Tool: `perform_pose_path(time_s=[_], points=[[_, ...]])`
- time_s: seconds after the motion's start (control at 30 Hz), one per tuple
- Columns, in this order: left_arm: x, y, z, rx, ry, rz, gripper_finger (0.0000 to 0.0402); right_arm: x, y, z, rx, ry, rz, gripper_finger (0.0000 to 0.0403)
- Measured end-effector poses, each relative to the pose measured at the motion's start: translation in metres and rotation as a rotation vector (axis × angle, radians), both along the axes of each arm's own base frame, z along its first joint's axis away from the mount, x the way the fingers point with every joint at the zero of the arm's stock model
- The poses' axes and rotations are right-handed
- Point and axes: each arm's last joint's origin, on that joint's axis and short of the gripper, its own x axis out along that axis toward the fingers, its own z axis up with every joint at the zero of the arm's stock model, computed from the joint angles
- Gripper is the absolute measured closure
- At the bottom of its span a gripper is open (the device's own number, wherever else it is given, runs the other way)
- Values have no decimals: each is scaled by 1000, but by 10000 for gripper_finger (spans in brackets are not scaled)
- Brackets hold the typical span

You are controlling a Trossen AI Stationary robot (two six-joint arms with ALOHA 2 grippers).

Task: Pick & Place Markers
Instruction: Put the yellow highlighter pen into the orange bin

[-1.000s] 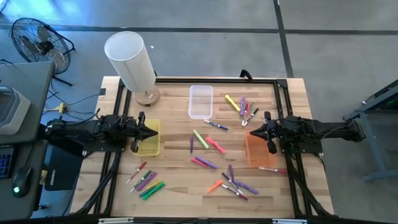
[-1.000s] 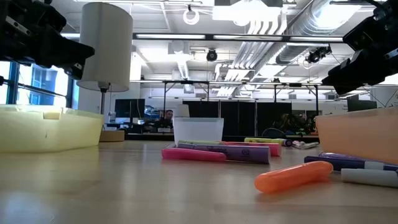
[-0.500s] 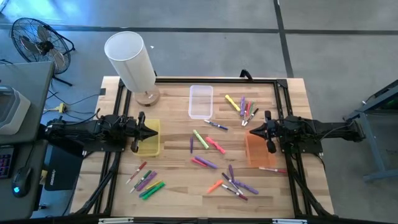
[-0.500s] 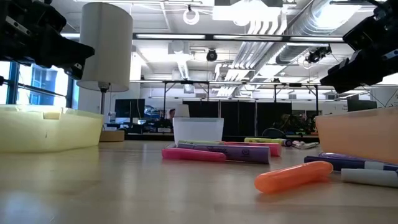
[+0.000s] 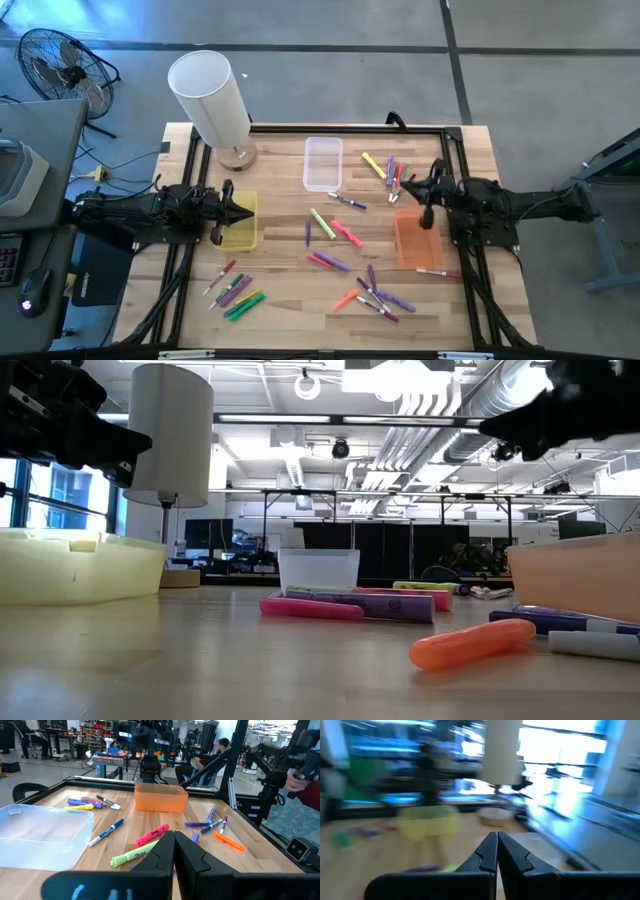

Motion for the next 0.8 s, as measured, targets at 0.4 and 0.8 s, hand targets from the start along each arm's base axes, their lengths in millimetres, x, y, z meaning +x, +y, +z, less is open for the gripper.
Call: perform_pose_path(time_s=[0.4, 0.8], points=[[0, 0, 0, 0, 0, 0, 400, 93, -55, 76, 192, 424, -431, 394], [0, 0, 0, 0, 0, 0, 400, 162, -139, 34, 540, 903, -433, 277]])
